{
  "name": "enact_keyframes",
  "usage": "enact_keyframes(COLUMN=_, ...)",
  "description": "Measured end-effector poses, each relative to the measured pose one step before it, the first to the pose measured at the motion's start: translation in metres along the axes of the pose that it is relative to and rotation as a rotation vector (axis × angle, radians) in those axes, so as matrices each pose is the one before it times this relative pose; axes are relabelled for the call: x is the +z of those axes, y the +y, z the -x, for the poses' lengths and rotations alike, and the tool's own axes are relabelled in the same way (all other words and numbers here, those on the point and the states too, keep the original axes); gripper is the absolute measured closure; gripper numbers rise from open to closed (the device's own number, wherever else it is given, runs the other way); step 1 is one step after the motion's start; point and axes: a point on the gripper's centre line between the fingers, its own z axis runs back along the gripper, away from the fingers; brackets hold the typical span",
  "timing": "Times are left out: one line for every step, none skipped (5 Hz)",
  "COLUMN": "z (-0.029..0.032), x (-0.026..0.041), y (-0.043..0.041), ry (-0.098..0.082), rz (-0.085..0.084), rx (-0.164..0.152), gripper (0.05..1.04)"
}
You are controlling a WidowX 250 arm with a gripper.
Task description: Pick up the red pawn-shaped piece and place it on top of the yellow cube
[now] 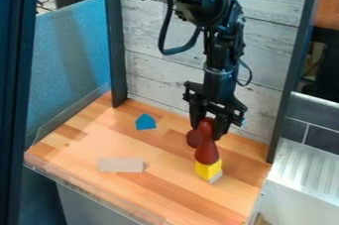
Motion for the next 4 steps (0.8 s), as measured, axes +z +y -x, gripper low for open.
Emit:
enact_keyframes(z=-0.00707, x=0.00274, y=0.0012, ry=-0.0194, rz=-0.0051, rx=0.0031, gripper=0.502)
enact_keyframes(z=-0.00101, x=0.00007, y=-0.00001, ry=-0.0032, rz=0.0007, rx=0.0024, gripper=0.502)
enact_keyframes(z=-0.00086, x=0.00057, y=0.00018, ry=-0.006, rz=-0.0011, rx=0.0031, gripper=0.502)
enact_keyframes(z=-0.00095, x=-0.00039, y=-0.00403, ry=-0.0007, rz=0.0011, rx=-0.0046, gripper=0.502)
